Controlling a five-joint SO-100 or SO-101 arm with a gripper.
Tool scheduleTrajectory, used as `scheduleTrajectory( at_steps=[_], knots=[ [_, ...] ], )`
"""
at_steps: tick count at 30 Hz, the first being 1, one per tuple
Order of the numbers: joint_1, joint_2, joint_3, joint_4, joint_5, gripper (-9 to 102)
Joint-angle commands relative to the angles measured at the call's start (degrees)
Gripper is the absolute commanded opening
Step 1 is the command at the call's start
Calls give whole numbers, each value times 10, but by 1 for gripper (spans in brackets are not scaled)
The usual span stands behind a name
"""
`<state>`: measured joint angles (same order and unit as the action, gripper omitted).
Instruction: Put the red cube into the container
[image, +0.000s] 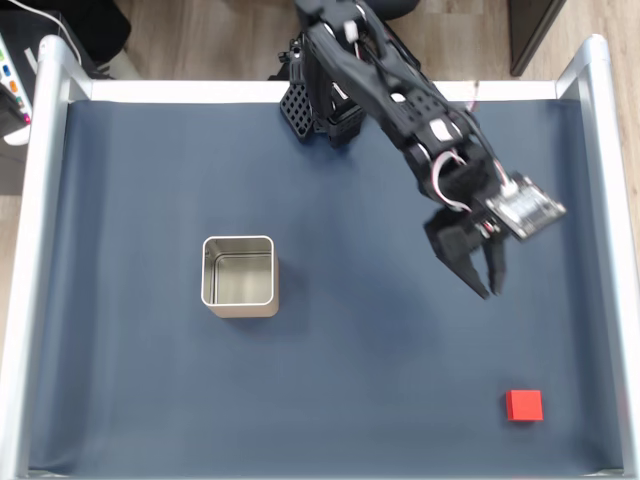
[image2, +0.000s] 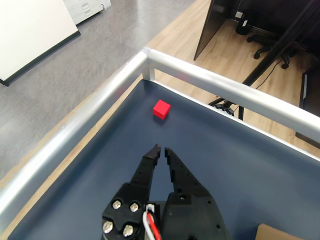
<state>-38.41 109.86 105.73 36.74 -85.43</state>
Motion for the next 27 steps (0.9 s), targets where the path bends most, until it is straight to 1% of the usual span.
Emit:
scheduleTrajectory(
  at_steps=[1,8,11,15,19,22,27],
  knots=[
    [-3,-62,-103,1,14,3],
    [6,-257,-307,33,18,7],
    [12,-311,-352,34,23,11],
    [22,-357,-376,25,23,17],
    [31,-392,-376,-9,16,26],
    [34,-411,-364,-32,4,29],
    [40,-425,-310,-126,-4,33]
  ],
)
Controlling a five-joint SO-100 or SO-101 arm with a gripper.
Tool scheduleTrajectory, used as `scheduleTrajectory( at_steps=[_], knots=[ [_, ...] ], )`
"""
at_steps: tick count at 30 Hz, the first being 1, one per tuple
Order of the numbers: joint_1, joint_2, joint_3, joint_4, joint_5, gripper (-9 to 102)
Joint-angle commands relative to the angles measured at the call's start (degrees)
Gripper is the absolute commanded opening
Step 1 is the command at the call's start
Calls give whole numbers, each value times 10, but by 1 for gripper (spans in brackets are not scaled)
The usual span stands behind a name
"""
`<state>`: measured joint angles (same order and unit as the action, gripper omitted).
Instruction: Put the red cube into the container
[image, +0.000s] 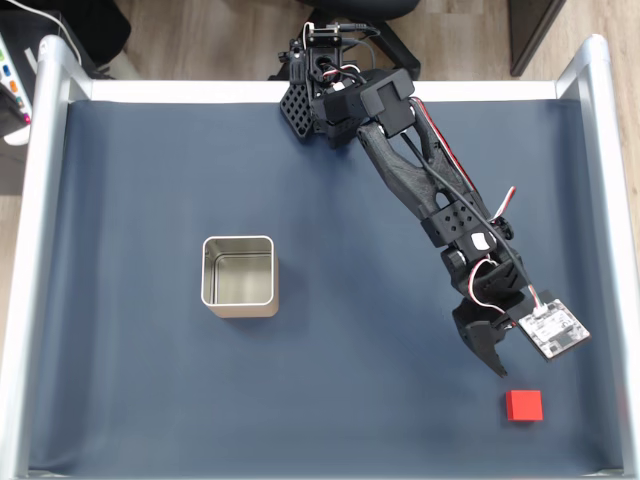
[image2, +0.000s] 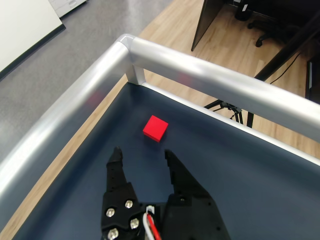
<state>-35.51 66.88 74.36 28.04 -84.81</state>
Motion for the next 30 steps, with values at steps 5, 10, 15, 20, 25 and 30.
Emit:
scheduleTrajectory(
  at_steps=[5,10,15,20,25,30],
  knots=[
    [24,16,83,-149,-59,37],
    [33,10,103,-178,-54,39],
    [28,-31,82,-238,-27,41],
    [26,-71,56,-255,-28,42],
    [26,-105,33,-279,-25,42],
    [25,-137,-5,-288,-14,43]
  ],
)
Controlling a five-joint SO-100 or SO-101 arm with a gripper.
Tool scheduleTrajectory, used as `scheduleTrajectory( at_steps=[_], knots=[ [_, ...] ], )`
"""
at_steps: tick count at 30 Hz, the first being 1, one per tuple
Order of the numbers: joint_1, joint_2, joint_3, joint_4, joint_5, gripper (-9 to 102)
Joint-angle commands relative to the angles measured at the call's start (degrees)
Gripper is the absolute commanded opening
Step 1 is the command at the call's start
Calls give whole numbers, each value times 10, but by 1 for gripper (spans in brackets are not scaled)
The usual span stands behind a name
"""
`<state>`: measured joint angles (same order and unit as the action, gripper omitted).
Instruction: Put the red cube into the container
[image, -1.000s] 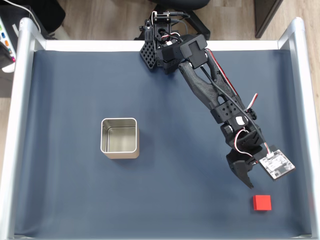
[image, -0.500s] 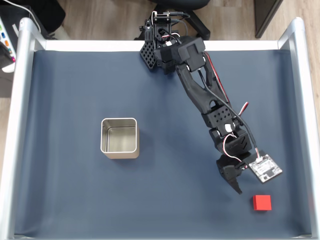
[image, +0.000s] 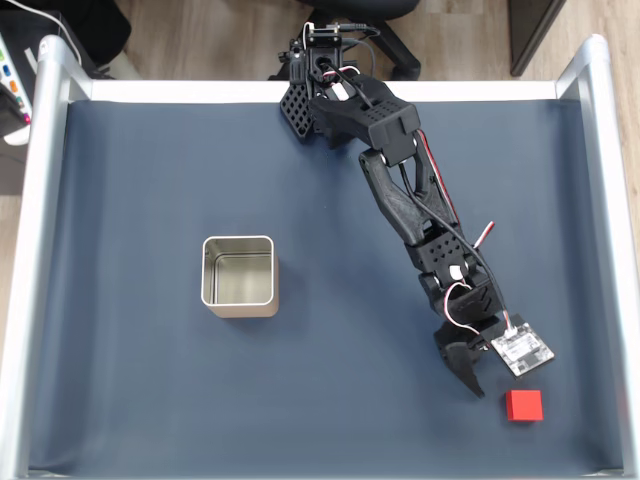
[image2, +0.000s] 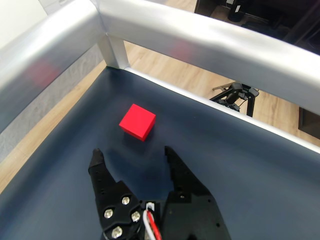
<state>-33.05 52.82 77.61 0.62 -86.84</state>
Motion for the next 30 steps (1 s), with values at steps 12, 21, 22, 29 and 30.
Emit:
scheduleTrajectory(
  at_steps=[12,21,22,29,30],
  knots=[
    [-19,-51,-105,-42,33,42],
    [-25,-68,-121,-71,40,41],
    [-25,-69,-121,-71,36,41],
    [-19,-81,-131,-93,37,40],
    [-19,-83,-136,-98,40,39]
  ],
)
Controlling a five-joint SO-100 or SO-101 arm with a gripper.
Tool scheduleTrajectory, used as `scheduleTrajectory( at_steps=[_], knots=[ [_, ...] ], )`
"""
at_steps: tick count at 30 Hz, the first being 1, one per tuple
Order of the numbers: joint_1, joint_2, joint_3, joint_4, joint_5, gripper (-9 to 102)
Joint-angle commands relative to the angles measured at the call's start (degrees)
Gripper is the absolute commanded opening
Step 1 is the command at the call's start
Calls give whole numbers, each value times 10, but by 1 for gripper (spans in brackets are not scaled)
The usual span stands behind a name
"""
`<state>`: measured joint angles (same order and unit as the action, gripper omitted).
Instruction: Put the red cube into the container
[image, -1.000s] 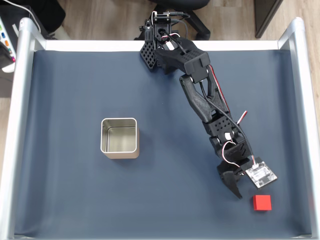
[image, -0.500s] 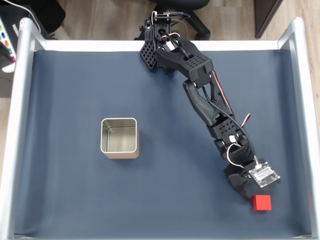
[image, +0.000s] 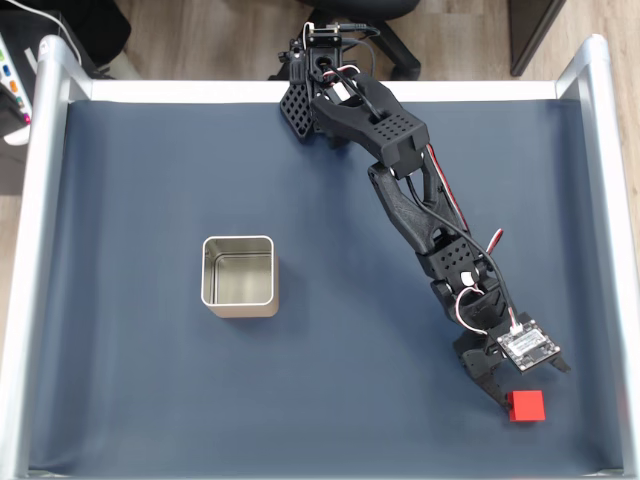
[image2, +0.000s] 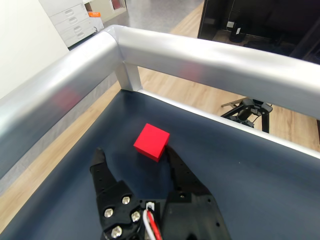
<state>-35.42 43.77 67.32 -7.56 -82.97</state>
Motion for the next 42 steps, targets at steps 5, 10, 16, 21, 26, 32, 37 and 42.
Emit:
scheduleTrajectory(
  at_steps=[5,10,16,21,26,32,37,42],
  knots=[
    [6,-3,-41,-36,1,35],
    [11,-2,-41,-37,1,29],
    [13,0,-40,-36,-5,24],
    [15,0,-37,-35,-9,22],
    [17,-2,-36,-33,-11,18],
    [19,-3,-36,-30,-11,14],
    [22,-2,-35,-26,-15,12],
    [22,2,-33,-25,-17,8]
  ],
)
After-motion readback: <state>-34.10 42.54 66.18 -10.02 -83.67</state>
